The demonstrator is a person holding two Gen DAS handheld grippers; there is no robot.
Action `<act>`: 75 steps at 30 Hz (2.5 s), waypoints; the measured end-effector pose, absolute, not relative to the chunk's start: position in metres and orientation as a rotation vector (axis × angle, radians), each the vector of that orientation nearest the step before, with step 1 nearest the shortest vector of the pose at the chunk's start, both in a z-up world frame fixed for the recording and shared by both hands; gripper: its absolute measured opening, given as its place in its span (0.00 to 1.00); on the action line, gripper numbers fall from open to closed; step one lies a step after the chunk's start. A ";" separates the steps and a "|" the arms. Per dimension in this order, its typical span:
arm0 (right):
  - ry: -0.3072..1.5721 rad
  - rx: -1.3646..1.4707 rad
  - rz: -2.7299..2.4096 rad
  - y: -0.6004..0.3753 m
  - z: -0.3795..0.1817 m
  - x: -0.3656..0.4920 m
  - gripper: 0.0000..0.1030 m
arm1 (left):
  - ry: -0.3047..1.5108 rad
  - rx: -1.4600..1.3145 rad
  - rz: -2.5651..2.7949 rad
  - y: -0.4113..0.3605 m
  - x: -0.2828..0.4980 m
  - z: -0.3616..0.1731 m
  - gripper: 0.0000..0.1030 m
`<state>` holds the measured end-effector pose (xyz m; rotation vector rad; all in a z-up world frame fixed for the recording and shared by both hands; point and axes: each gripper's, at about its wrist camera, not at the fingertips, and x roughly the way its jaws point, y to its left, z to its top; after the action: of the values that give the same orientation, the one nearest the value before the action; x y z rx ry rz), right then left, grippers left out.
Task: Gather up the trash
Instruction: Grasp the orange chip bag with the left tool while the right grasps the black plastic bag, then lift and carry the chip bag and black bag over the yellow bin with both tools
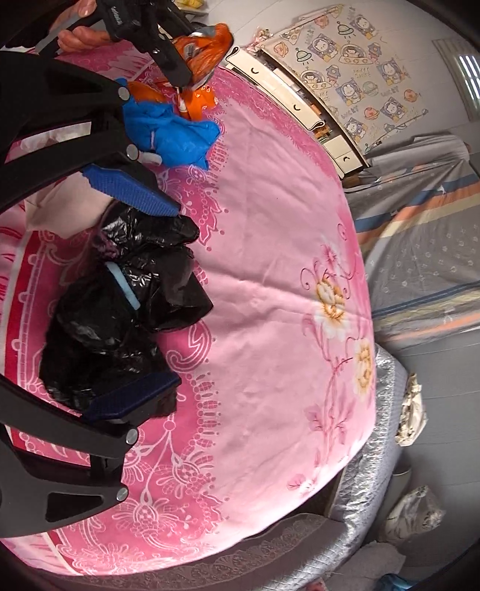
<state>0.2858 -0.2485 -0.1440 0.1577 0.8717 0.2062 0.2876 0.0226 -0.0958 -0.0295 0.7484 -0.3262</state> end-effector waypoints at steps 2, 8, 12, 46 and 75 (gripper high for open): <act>0.892 0.187 0.213 -0.252 -0.148 0.289 0.74 | 0.759 -0.044 -0.320 0.026 0.292 -0.098 0.59; 0.922 0.195 0.240 -0.248 -0.151 0.291 0.56 | 0.823 -0.103 -0.320 0.034 0.306 -0.108 0.39; 0.926 0.202 0.261 -0.247 -0.152 0.291 0.45 | 0.823 -0.106 -0.312 0.034 0.310 -0.109 0.37; 0.672 0.267 0.314 -0.262 -0.051 0.215 0.24 | 0.555 -0.175 -0.252 0.062 0.247 -0.019 0.30; 0.301 0.231 0.141 -0.320 0.048 0.039 0.24 | 0.298 -0.105 -0.444 -0.025 0.126 0.061 0.30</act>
<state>0.0391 -0.3199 0.0478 0.2314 0.3009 0.1407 0.1262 -0.0246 0.0607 -0.1053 0.2978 -0.4443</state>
